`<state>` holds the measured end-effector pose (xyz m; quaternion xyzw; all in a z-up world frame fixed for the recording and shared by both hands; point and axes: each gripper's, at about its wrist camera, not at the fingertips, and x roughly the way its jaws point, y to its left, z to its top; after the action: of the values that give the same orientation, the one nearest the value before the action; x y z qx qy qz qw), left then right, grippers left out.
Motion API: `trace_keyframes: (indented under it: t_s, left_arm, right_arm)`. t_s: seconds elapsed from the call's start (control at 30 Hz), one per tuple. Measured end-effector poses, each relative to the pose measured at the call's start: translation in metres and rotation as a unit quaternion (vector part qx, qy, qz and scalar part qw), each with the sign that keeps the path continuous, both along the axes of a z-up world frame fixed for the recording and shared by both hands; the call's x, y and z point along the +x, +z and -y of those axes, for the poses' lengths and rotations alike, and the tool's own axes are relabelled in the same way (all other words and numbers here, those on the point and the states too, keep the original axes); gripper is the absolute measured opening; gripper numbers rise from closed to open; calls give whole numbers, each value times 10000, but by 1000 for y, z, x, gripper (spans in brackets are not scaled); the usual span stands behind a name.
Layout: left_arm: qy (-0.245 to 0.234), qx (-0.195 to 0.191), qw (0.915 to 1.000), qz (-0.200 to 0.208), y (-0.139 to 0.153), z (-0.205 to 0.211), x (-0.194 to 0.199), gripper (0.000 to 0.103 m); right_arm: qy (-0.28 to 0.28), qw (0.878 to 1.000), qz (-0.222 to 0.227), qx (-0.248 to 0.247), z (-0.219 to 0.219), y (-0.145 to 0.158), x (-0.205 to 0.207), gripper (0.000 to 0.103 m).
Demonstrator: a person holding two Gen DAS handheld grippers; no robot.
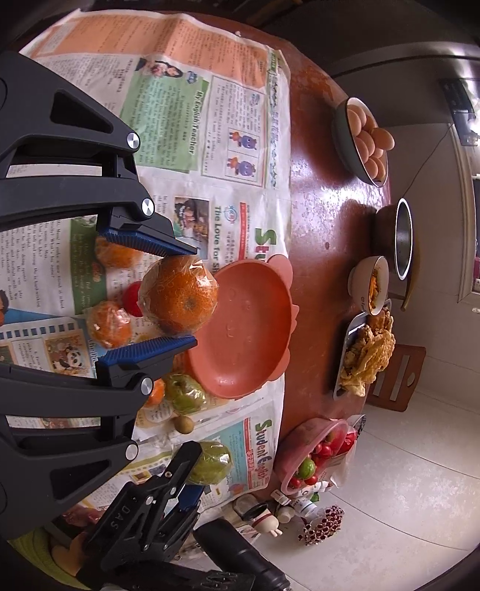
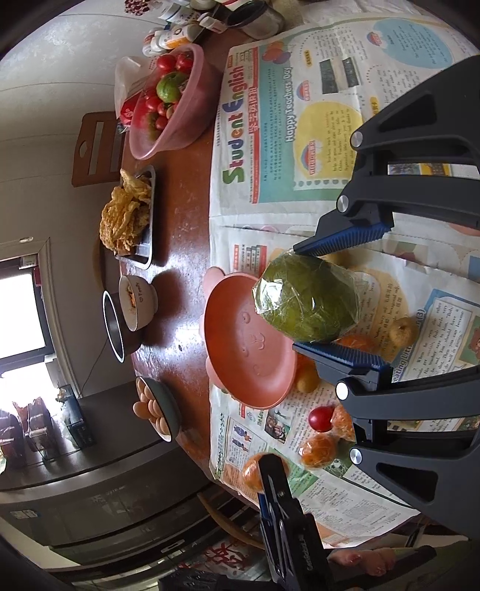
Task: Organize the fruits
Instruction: 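Lift the green fruit with the right tool while the left tool carries the orange toward the plate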
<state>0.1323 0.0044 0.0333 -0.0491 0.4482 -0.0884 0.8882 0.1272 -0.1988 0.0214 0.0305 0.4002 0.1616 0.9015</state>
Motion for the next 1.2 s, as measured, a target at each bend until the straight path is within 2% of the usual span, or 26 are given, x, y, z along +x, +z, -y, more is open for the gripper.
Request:
trace_keyframes:
  t_s: [0.67,1.1,1.2]
  left_arm:
    - [-313,77,9987,-401,-19,10,92,34]
    - [-568,-172,9949,-820,-34,16,123,34]
    - [-601,-103,9944,-861,-38,22,128,34]
  right_arm:
    - [370,9991,-45,-225,-32,-8,51,45]
    - [665,9969,-74,-419,-51,-22,65,45]
    - [719,9965,-90,-429,-55,-27,66,45]
